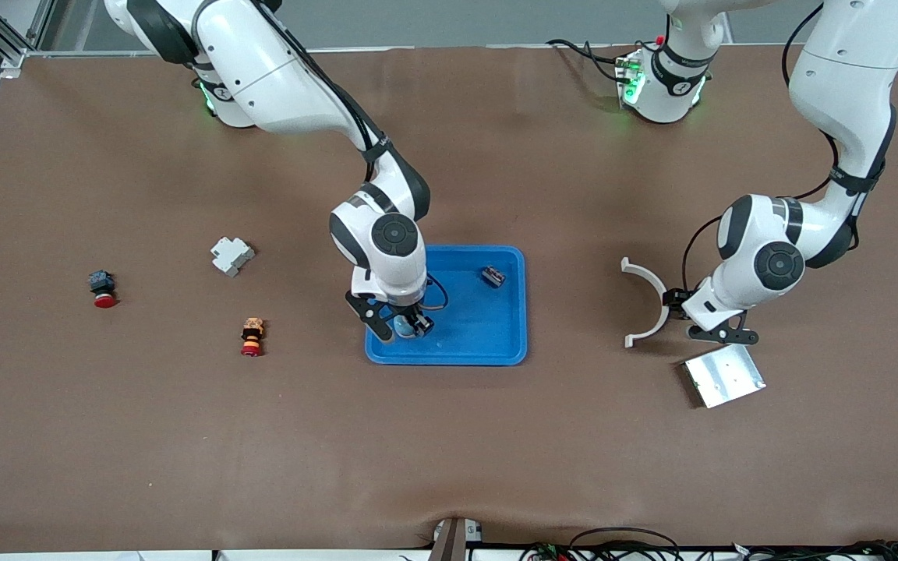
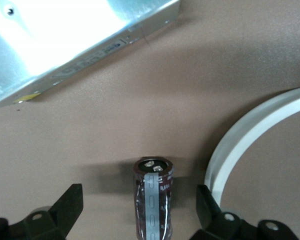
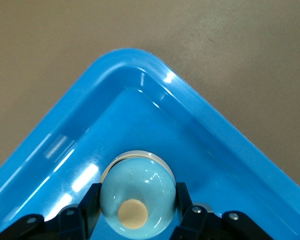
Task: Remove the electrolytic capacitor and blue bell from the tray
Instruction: 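Carry the capacitor beside the white arc while the right gripper grasps a bell, then set the bell near the red buttons while the left gripper returns to tray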
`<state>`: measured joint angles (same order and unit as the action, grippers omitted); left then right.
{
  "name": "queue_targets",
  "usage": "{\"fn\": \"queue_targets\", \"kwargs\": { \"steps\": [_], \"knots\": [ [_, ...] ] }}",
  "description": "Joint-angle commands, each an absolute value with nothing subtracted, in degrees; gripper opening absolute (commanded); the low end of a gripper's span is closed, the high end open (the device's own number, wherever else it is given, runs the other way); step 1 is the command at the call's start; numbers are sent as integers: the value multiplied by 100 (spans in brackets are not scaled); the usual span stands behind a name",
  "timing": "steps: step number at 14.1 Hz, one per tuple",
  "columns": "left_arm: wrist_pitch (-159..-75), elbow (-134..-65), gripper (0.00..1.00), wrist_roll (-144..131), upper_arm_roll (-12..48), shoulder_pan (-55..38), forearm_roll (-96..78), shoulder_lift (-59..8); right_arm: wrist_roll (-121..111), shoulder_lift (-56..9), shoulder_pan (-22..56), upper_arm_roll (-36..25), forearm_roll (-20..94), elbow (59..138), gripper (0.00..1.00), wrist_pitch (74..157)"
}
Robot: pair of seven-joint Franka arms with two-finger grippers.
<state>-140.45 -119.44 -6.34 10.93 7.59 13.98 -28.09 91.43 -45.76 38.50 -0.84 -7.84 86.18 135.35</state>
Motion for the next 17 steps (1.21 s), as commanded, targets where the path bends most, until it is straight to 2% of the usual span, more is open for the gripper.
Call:
{"fn": "queue_targets", "kwargs": {
  "steps": [1, 3, 7, 11, 14, 17],
  "knots": [
    [-13958, -11971, 100, -554, 1151, 826, 1512, -2620, 8565, -4308, 3727, -106, -783, 8255, 0, 12582],
    [-13747, -11962, 100, -554, 1151, 817, 1512, -2471, 7904, -4053, 3499, -79, -756, 7990, 0, 11606],
    [-12765, -11674, 100, -668, 1458, 800, 1049, -1917, 6499, -3368, 3130, -97, -756, 8348, 0, 10821],
    [-10578, -10164, 100, -1175, 1836, 712, 519, -1951, 5110, -2375, 2454, -97, -747, 9349, 0, 10881],
    [-9994, -9678, 100, -1984, 2214, 738, 29, -1899, 3662, -1786, 1848, -88, -590, 9912, 0, 10898],
    [-9905, -9396, 100, -3239, 2644, 721, -368, -1907, 2421, -1468, 1372, -97, -422, 10212, 0, 11021]
  ]
}}
